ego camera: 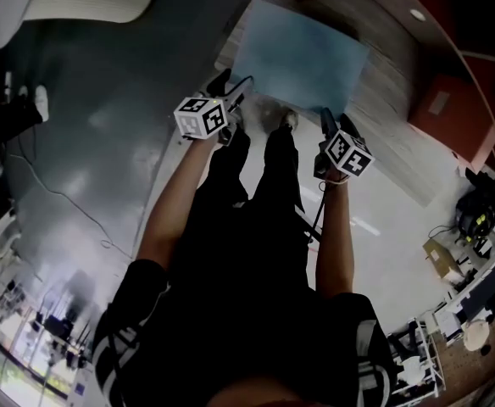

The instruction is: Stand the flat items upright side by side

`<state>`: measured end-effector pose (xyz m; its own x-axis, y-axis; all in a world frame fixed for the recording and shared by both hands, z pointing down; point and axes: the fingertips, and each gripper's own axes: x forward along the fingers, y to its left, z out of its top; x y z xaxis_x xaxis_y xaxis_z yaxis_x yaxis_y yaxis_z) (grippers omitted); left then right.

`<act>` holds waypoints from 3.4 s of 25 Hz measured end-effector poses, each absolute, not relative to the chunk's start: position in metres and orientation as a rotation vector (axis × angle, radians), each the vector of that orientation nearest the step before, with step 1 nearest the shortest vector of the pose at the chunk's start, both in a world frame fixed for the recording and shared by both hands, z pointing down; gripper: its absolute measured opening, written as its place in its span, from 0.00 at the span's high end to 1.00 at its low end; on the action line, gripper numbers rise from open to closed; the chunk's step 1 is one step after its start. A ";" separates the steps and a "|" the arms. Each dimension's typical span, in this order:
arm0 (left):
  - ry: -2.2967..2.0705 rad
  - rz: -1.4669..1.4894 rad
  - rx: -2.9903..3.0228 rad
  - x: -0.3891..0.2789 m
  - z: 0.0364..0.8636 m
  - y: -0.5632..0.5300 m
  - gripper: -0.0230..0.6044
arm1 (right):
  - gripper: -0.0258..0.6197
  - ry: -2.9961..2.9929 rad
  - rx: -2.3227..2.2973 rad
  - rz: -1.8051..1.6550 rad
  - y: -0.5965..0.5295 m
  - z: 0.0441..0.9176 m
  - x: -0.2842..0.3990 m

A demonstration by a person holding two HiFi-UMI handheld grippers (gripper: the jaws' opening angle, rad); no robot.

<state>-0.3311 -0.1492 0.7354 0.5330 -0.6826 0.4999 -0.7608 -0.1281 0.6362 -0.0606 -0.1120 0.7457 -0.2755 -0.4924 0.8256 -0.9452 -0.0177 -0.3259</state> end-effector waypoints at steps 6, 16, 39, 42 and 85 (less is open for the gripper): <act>-1.159 0.101 1.844 -0.336 0.733 -0.126 0.49 | 0.56 -1.751 1.497 1.248 -0.090 0.745 -0.065; -1.127 0.126 1.866 -0.340 0.735 -0.120 0.49 | 0.56 -1.716 1.538 1.257 -0.073 0.742 -0.071; -1.032 -0.324 1.475 -0.347 0.782 -0.107 0.42 | 0.55 -1.765 1.486 1.307 -0.072 0.749 -0.072; -1.023 -0.312 1.483 -0.348 0.780 -0.108 0.43 | 0.55 -1.777 1.494 1.303 -0.073 0.747 -0.072; -1.314 0.148 2.345 -0.151 0.495 -0.131 0.55 | 0.55 -1.966 1.357 1.265 -0.096 0.728 -0.008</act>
